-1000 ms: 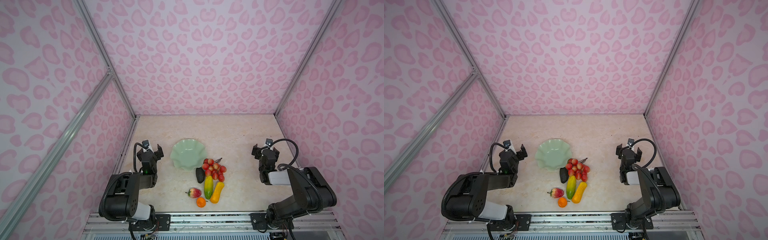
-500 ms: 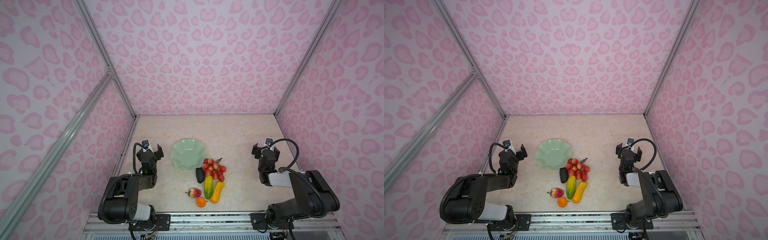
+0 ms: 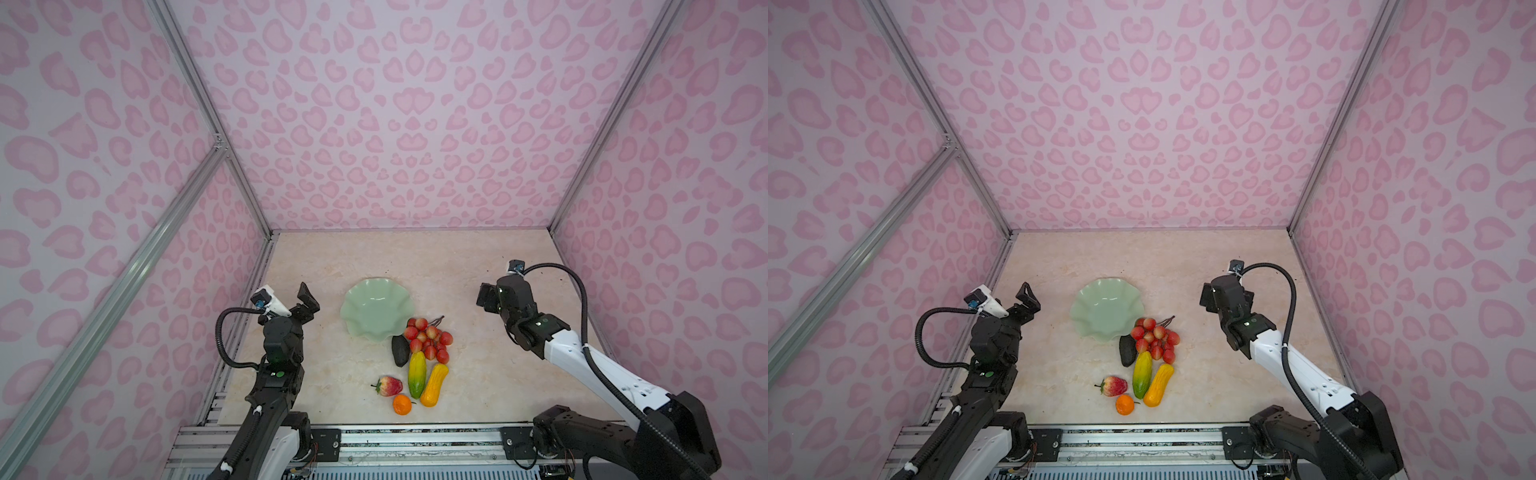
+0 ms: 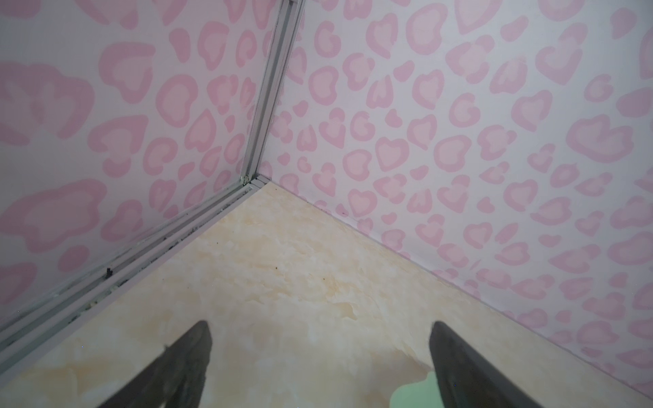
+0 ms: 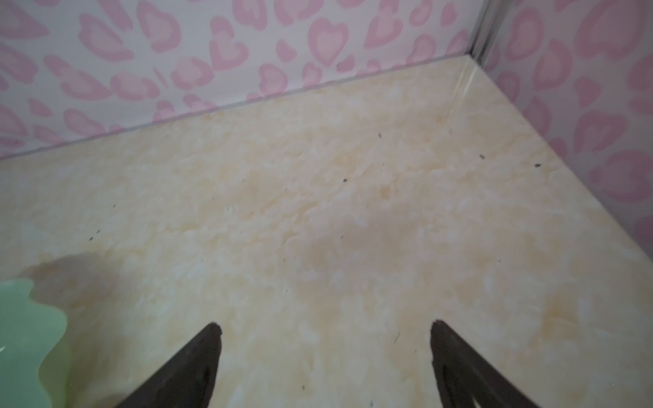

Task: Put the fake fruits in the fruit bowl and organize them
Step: 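Reach the right gripper down and grasp the yellow squash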

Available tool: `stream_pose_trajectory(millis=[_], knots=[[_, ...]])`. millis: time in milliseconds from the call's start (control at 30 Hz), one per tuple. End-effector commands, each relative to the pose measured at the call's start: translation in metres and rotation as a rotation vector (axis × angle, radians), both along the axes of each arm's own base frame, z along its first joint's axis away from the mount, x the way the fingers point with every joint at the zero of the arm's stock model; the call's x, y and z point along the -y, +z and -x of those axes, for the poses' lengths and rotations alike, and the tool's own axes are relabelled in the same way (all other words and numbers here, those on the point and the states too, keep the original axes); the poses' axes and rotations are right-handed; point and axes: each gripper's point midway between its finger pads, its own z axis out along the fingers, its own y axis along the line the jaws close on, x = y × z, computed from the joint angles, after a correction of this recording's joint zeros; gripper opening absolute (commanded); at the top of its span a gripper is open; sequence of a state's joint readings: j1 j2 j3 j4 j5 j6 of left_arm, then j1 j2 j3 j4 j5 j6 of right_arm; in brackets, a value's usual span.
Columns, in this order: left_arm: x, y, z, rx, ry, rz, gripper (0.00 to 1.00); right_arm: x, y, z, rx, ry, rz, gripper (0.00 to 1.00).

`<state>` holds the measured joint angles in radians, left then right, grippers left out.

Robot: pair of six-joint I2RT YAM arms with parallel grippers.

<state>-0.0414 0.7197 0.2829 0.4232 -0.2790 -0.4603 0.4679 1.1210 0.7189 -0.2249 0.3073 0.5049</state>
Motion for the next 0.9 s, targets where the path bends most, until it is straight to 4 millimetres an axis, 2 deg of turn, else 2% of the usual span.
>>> stream_pose_trajectory(millis=[0, 100, 167, 333, 500, 667, 867], knots=[[0.002, -0.017, 0.012, -0.040, -0.003, 0.073, 0.97, -0.026, -0.051, 0.076, -0.282, 0.109, -0.089, 0.89], [-0.002, -0.013, 0.018, -0.024, 0.016, 0.071, 0.97, -0.054, -0.055, 0.115, -0.307, 0.227, -0.208, 0.85], [-0.004, -0.011, 0.020, -0.027, 0.025, 0.071, 0.97, -0.069, -0.055, 0.132, -0.317, 0.291, -0.301, 0.84], [-0.002, -0.013, 0.019, -0.047, 0.015, 0.082, 0.97, -0.091, -0.068, 0.160, -0.393, 0.361, -0.419, 0.80], [0.000, -0.018, 0.022, -0.059, 0.011, 0.110, 0.97, -0.119, -0.074, 0.164, -0.419, 0.413, -0.448, 0.80], [-0.001, -0.015, 0.026, -0.040, 0.013, 0.111, 0.97, -0.142, -0.082, 0.165, -0.460, 0.435, -0.464, 0.80], [0.000, -0.017, 0.031, -0.056, 0.009, 0.100, 0.97, -0.154, -0.103, 0.167, -0.556, 0.427, -0.415, 0.80]])
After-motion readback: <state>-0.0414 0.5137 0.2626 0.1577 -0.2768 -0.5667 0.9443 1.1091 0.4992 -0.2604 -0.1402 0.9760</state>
